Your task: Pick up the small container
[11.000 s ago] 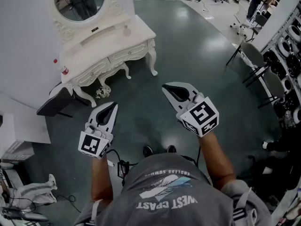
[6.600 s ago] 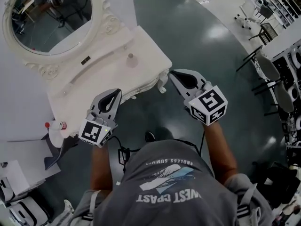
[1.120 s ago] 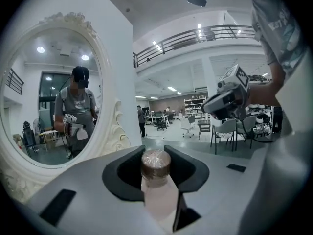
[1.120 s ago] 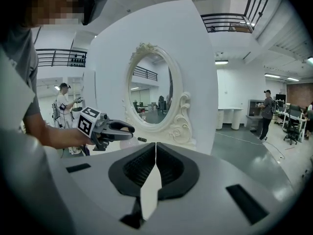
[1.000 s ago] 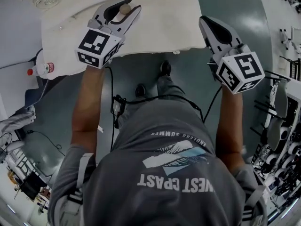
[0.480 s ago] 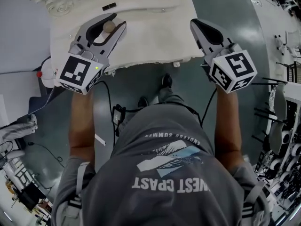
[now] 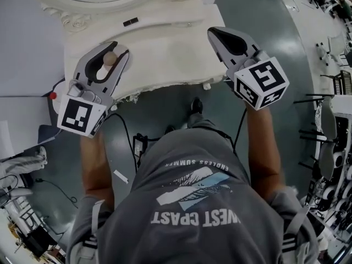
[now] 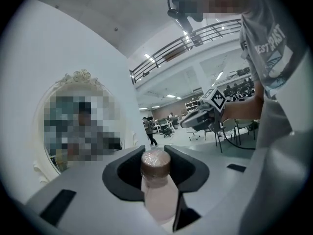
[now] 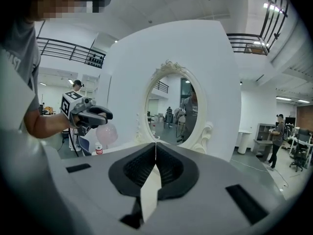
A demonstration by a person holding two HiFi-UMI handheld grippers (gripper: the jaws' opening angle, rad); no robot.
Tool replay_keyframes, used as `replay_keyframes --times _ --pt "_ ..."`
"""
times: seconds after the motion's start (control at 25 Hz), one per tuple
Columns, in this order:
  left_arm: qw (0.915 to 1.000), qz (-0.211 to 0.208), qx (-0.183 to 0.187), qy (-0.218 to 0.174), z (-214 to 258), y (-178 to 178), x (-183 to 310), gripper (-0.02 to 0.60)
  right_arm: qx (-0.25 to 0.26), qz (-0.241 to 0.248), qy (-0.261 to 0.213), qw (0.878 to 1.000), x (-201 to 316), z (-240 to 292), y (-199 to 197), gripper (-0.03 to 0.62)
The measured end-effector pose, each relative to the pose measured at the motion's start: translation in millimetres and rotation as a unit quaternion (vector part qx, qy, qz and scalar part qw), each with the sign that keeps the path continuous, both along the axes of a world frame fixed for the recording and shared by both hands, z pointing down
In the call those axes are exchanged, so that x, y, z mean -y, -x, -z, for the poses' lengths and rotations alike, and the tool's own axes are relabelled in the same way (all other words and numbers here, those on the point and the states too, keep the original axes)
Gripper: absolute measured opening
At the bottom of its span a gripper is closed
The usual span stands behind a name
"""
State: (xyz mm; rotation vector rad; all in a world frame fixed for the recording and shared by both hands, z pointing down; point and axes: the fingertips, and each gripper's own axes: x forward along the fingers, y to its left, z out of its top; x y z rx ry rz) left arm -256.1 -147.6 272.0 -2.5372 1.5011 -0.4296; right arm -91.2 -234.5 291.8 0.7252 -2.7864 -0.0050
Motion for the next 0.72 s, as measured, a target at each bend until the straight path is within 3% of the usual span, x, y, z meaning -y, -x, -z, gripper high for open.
replay_keyframes --times 0.72 --pt "0.9991 0.039 -0.016 0.007 -6 26 -42 0.133 -0.027 0.02 -0.012 0.999 -28 3 11 0.025"
